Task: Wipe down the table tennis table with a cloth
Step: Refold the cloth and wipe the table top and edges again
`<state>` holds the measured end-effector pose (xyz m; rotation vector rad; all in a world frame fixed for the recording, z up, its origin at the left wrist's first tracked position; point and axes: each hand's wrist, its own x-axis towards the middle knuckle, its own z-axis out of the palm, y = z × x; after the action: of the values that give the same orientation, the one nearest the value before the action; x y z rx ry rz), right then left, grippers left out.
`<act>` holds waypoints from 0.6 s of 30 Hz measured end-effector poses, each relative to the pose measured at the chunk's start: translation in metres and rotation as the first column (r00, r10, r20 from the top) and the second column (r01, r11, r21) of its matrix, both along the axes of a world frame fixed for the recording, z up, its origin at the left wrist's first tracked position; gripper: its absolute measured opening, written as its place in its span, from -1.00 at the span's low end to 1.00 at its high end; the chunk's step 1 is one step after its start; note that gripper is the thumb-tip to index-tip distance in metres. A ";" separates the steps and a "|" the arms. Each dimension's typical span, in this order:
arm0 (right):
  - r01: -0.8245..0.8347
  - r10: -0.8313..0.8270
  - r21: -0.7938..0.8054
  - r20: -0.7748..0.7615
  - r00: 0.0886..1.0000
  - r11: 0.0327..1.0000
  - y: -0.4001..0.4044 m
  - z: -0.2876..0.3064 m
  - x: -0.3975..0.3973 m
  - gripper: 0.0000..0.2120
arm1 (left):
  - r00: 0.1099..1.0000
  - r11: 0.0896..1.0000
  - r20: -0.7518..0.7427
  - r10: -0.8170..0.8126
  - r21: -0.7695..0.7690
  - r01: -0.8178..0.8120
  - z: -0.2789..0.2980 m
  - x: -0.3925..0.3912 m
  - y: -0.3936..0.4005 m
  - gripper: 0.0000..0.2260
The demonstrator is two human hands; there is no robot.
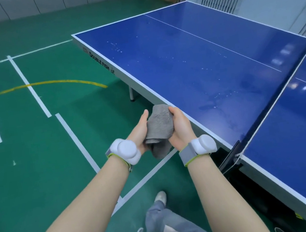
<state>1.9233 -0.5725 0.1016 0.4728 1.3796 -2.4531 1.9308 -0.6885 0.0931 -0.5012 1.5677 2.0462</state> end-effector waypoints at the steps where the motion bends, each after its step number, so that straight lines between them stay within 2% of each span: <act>1: -0.010 0.011 -0.007 0.011 1.000 1.000 0.000 -0.002 -0.007 -0.74 | 0.999 0.990 0.047 -0.009 0.143 0.003 0.000 -0.003 -0.002 -0.45; 4: -0.084 0.088 -0.056 0.074 0.993 0.995 -0.001 -0.015 -0.038 -0.64 | 0.993 0.968 0.088 -0.084 0.242 0.060 -0.002 -0.029 -0.009 -0.43; 6: -0.135 0.137 -0.056 0.043 0.990 0.989 0.001 -0.021 -0.050 -0.62 | 0.990 0.961 0.105 -0.093 0.270 0.062 0.000 -0.042 -0.013 -0.46; 9: -0.175 0.175 0.020 -0.048 0.983 0.984 0.010 -0.030 -0.085 -0.64 | 0.994 0.982 0.110 -0.010 0.190 -0.011 -0.006 -0.082 -0.016 -0.66; 12: -0.147 0.156 0.165 -0.044 0.987 0.975 0.023 -0.034 -0.117 -0.72 | 0.996 0.992 0.087 0.000 0.124 -0.011 -0.009 -0.115 -0.007 -0.79; 16: -0.020 0.035 0.307 -0.041 0.999 0.952 0.049 -0.037 -0.146 -0.84 | 0.995 0.987 -0.050 -0.083 -0.141 0.075 -0.014 -0.160 0.022 -0.73; 18: 0.050 -0.049 0.377 -0.013 0.999 0.925 0.067 -0.044 -0.154 -0.79 | 0.969 0.924 -0.095 -0.227 -0.335 0.184 -0.016 -0.175 0.041 -0.70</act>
<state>1.7692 -0.5051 0.0574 0.5925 1.8740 -2.2237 1.7554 -0.6475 0.0774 -0.3032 1.9631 1.7016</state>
